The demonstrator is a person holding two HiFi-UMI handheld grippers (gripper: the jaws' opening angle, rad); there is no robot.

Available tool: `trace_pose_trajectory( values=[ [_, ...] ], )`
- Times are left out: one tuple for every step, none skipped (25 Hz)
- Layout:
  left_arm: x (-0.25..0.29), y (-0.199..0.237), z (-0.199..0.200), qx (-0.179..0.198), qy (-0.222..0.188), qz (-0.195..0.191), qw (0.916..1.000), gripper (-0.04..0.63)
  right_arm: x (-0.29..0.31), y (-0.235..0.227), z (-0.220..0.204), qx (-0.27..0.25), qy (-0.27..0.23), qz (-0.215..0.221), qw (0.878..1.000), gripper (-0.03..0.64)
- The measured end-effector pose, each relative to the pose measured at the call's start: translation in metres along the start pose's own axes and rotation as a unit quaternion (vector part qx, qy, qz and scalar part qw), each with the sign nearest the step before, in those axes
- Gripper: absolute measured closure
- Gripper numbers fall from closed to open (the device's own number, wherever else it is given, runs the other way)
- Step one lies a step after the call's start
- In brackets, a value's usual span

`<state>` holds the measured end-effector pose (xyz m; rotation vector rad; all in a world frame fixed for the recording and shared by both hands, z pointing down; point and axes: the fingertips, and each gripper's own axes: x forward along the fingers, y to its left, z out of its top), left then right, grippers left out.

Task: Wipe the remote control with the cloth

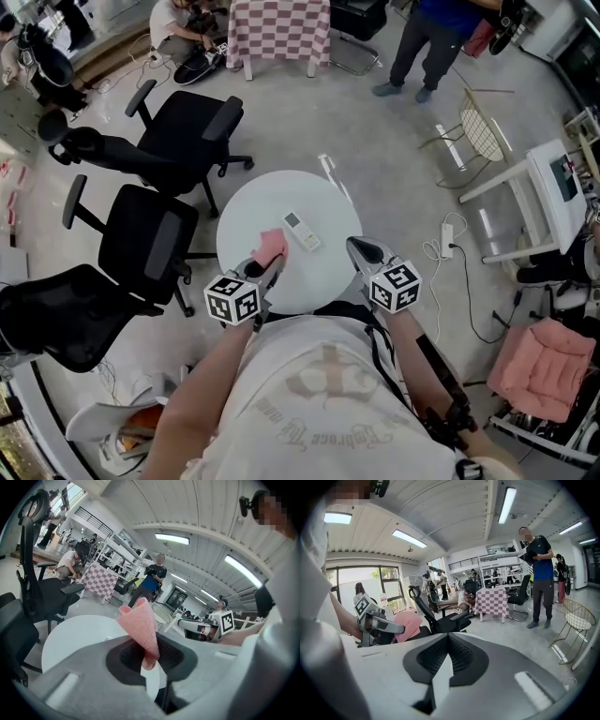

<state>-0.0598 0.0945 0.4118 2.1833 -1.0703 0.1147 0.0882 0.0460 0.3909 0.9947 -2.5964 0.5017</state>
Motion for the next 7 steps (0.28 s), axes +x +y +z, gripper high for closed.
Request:
trace_pose_trajectory(
  values=[
    [0.001, -0.001, 0.001, 0.002, 0.0, -0.001, 1.0, 0.551, 0.0, -0.001, 0.001, 0.0, -0.001, 0.0, 1.0, 0.611],
    [0.003, -0.002, 0.001, 0.004, 0.001, -0.002, 1.0, 0.551, 0.0, -0.001, 0.001, -0.001, -0.003, 0.0, 1.0, 0.611],
    [0.004, -0.002, 0.001, 0.005, 0.002, -0.003, 1.0, 0.551, 0.0, -0.002, 0.002, -0.001, -0.004, 0.001, 1.0, 0.611],
    [0.006, -0.003, 0.001, 0.006, 0.002, -0.003, 1.0, 0.551, -0.001, -0.003, 0.002, -0.001, -0.005, 0.002, 1.0, 0.611],
    [0.008, -0.004, 0.001, 0.007, 0.003, -0.003, 1.0, 0.551, -0.001, -0.004, 0.002, -0.001, -0.006, 0.003, 1.0, 0.611],
    [0.01, -0.006, 0.001, 0.008, 0.004, -0.004, 1.0, 0.551, -0.002, -0.005, 0.002, -0.001, -0.006, 0.003, 1.0, 0.611],
    [0.012, -0.007, 0.001, 0.01, 0.004, -0.004, 0.9999, 0.551, -0.002, -0.006, 0.002, -0.001, -0.007, 0.004, 1.0, 0.611]
  ],
)
